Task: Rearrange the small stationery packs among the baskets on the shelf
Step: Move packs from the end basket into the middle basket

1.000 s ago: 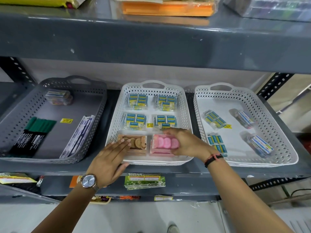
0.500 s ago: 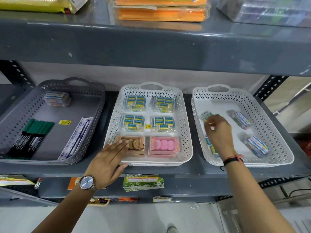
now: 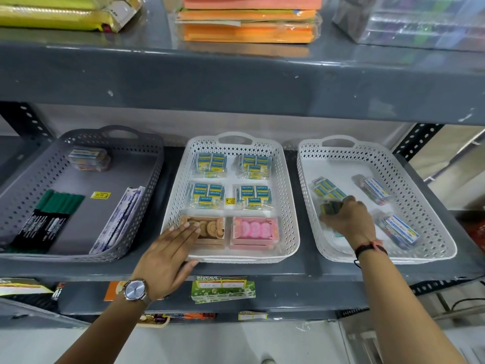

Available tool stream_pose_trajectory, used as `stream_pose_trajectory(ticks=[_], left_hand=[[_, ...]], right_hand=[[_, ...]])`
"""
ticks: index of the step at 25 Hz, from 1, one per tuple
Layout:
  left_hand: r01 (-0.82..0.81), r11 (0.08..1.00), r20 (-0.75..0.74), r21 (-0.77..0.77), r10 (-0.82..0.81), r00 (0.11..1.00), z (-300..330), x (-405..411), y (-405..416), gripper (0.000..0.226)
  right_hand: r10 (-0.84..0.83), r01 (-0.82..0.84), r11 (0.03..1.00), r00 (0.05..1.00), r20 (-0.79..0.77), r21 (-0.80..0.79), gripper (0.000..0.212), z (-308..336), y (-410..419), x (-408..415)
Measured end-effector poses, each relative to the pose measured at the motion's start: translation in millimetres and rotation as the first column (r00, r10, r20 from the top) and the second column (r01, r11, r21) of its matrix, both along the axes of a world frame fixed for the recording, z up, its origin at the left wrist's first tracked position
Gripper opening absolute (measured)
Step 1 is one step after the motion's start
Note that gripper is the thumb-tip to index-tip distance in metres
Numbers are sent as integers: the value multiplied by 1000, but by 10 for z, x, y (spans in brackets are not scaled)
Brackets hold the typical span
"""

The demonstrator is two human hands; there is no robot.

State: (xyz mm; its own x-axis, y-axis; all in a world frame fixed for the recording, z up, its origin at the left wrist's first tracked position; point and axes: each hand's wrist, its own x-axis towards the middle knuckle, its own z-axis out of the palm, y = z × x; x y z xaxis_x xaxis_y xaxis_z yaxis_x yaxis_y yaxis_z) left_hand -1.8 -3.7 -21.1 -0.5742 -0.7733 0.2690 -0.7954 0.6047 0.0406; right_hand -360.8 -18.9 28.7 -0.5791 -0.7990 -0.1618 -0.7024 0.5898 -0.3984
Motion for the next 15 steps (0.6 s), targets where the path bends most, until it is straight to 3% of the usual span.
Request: stream_pose_trajectory(ticks=[2, 5, 7, 9, 15], left_hand=[[-1, 1000, 7, -3, 1, 1000, -9, 0, -6, 63], [-20, 1000, 11, 15, 20, 1000, -1, -4, 2, 65], [-19, 1000, 7, 24, 19, 1000, 3, -3, 2, 64], [-9, 1000, -1, 22, 9, 1000, -1, -4, -1, 60], [5, 1000, -12, 15, -5, 1000, -47, 15, -25, 54]], right_hand=[[136, -143, 969, 990, -49, -203, 55, 173, -79, 57], [478, -467, 809, 876, -64, -357, 57, 334, -332, 313], [639, -611, 738, 769, 7, -286, 69, 282, -482, 536], [696, -677, 714, 714, 78, -177, 83, 142, -584, 683], [768, -768, 641, 641, -4, -4, 75, -126, -769, 796]])
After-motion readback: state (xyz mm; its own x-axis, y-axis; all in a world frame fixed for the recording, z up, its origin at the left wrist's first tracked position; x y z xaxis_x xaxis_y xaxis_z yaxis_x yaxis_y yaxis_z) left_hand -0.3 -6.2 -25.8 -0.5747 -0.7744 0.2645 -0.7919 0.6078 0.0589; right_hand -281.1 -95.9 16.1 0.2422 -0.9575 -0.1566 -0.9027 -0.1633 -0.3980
